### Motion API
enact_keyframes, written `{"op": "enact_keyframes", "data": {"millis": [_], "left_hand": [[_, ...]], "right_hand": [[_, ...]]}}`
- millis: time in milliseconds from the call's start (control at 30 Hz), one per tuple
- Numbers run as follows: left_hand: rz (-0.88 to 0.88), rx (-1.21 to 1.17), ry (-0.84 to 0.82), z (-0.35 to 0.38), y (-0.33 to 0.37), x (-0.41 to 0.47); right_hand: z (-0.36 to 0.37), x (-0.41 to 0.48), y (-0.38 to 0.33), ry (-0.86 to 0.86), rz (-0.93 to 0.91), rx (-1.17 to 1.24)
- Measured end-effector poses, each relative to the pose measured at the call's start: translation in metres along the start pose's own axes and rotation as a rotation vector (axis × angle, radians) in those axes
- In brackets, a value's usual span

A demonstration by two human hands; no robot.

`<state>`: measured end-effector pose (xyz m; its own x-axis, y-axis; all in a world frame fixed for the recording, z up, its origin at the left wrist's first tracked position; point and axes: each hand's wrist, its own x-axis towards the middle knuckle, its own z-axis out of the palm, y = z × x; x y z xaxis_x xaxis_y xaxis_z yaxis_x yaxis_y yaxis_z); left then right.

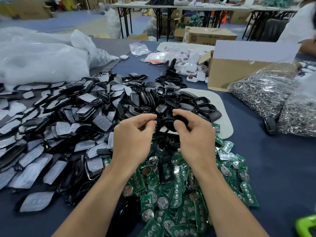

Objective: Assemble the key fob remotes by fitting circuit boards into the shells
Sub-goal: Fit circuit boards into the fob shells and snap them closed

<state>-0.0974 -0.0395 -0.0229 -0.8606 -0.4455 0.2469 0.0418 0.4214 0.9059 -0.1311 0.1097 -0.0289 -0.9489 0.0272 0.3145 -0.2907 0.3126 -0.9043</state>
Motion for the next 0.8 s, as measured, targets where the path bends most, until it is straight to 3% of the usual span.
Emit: {"op": "enact_keyframes", "data": {"millis": [67, 200, 333, 467, 567, 700, 800], "left_hand": [[0.012, -0.041, -0.053, 0.0, 0.001, -0.002], [0.047, -0.079, -0.207, 0.002, 0.003, -0.003], [0.037, -0.123, -0.245, 0.002, 0.003, -0.001], [0.007, -0.152, -0.123, 0.003, 0.004, 0.0], [-0.074, -0.14, 0.051, 0.0, 0.003, 0.004], [-0.16, -0.262, 0.15, -0.009, 0.0, 0.012], [-0.188, -0.297, 0.094, -0.008, 0.0, 0.01]], "right_hand": [[-0.001, 0.001, -0.001, -0.002, 0.144, 0.24], [-0.004, 0.003, -0.005, -0.047, 0.309, 0.489], [-0.008, 0.004, -0.006, -0.119, 0.297, 0.507], [-0.013, 0.003, -0.009, -0.172, 0.208, 0.294], [-0.033, 0.007, -0.005, -0.13, 0.076, -0.114], [-0.058, 0.01, -0.003, -0.389, 0.167, -0.638], [-0.055, 0.009, -0.006, -0.504, 0.211, -0.725]]}}
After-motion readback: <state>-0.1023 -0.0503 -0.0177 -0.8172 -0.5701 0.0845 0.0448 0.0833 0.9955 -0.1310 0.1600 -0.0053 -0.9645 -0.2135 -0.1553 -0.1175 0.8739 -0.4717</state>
